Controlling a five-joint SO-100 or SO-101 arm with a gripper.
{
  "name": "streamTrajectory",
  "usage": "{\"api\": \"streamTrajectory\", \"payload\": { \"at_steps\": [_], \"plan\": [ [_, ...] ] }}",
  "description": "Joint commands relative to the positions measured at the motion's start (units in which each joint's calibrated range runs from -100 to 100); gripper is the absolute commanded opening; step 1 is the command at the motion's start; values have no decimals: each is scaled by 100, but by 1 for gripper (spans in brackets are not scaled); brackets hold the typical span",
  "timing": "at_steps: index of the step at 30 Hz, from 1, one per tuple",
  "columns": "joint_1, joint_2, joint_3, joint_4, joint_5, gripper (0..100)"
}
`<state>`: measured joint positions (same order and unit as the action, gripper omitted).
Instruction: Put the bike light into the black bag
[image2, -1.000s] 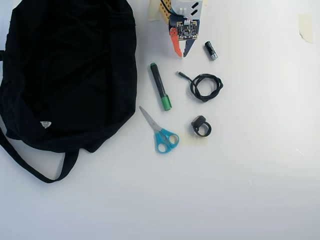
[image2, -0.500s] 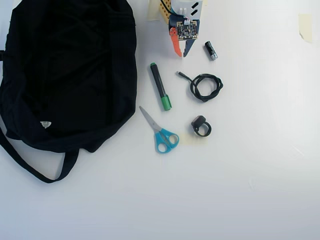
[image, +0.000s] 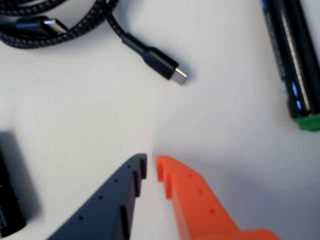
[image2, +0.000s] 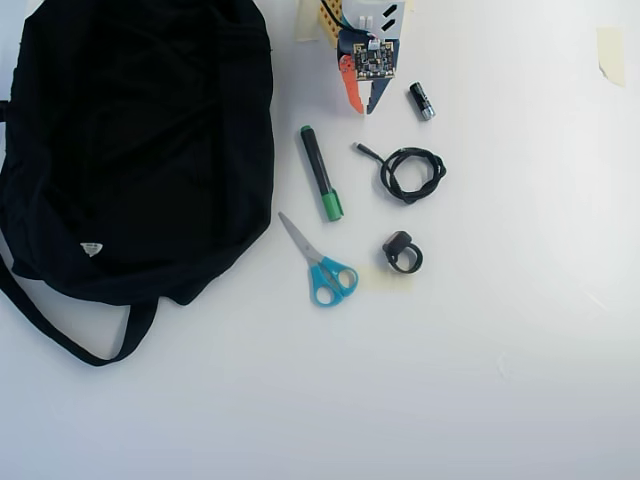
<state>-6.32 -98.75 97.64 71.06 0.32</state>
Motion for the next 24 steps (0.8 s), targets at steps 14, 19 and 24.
{"api": "streamTrajectory", "payload": {
  "at_steps": [14, 19, 24],
  "plan": [
    [-4, -66, 128, -147, 57, 2],
    [4, 755, -294, -1060, 57, 2],
    [-11, 1917, -1166, -2283, 57, 2]
  ]
}}
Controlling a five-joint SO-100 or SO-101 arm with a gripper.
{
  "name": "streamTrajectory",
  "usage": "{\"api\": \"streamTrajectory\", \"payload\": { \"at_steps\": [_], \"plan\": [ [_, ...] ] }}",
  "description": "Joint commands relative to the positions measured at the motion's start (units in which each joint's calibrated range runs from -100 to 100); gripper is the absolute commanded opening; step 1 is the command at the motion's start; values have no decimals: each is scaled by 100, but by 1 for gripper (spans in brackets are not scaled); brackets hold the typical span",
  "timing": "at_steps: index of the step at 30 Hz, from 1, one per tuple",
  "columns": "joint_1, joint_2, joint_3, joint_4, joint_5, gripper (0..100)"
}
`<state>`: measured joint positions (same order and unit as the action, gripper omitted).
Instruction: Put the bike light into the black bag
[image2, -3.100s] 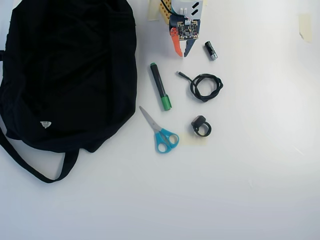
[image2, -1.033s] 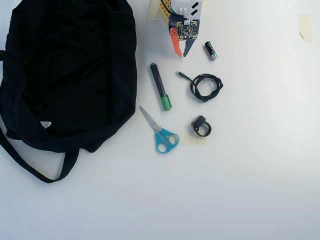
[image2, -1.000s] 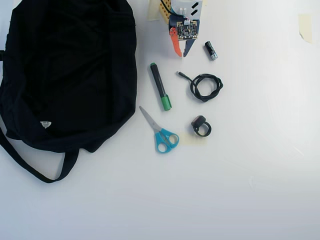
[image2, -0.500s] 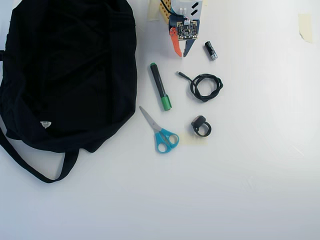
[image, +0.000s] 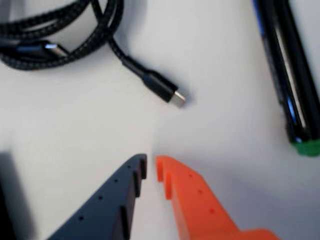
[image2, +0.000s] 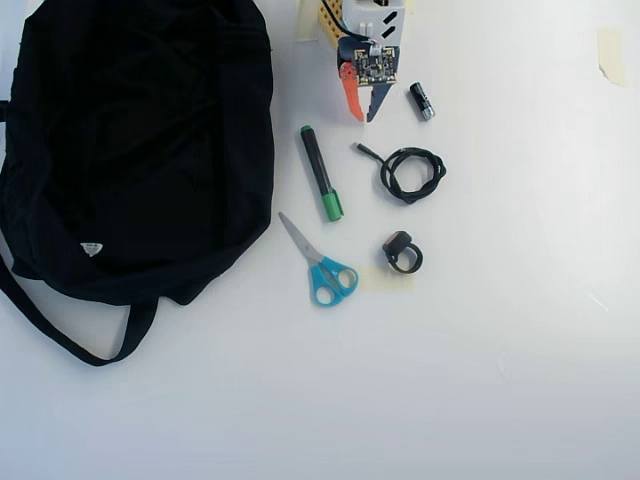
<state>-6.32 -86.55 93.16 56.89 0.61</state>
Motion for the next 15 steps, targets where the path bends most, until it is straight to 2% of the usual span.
{"api": "streamTrajectory", "payload": {
  "at_steps": [1, 15],
  "plan": [
    [-26, 937, -924, -1141, 28, 2],
    [-94, 3900, -3153, -4449, -30, 2]
  ]
}}
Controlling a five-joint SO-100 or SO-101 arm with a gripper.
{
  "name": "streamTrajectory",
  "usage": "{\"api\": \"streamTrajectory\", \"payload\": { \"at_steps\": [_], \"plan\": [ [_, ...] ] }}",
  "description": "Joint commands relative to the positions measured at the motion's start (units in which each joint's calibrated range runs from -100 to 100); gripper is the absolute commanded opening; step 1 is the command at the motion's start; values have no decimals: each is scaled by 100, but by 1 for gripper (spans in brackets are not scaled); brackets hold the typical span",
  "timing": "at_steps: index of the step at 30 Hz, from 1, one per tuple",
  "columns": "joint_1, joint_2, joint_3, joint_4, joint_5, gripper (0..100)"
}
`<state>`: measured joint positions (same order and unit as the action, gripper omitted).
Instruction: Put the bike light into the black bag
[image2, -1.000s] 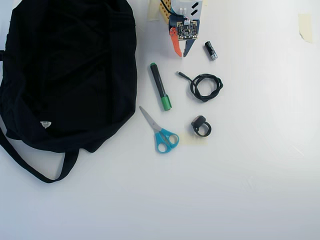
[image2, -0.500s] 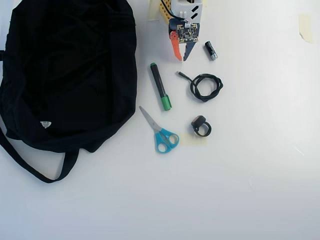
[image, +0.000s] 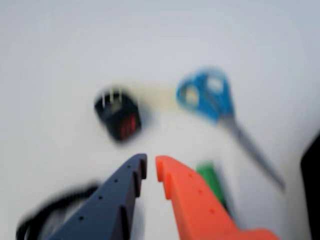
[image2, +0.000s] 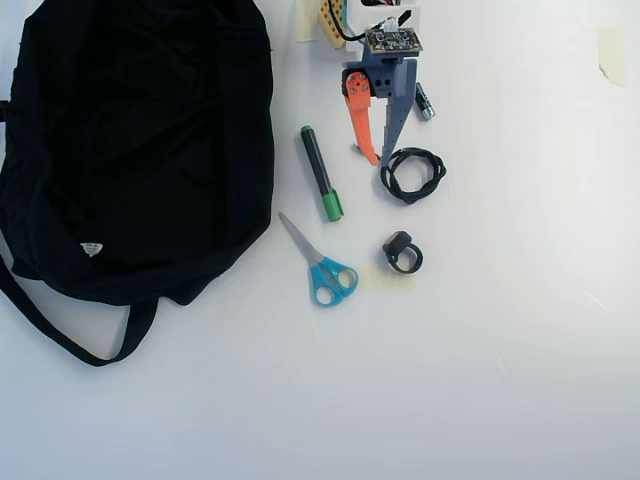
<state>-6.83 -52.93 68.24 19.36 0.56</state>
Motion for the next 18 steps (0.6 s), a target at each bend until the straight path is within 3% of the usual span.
{"api": "streamTrajectory", "payload": {
  "at_steps": [1, 18],
  "plan": [
    [-42, 728, -849, -851, -25, 2],
    [10, 3616, -4569, -1110, -9, 2]
  ]
}}
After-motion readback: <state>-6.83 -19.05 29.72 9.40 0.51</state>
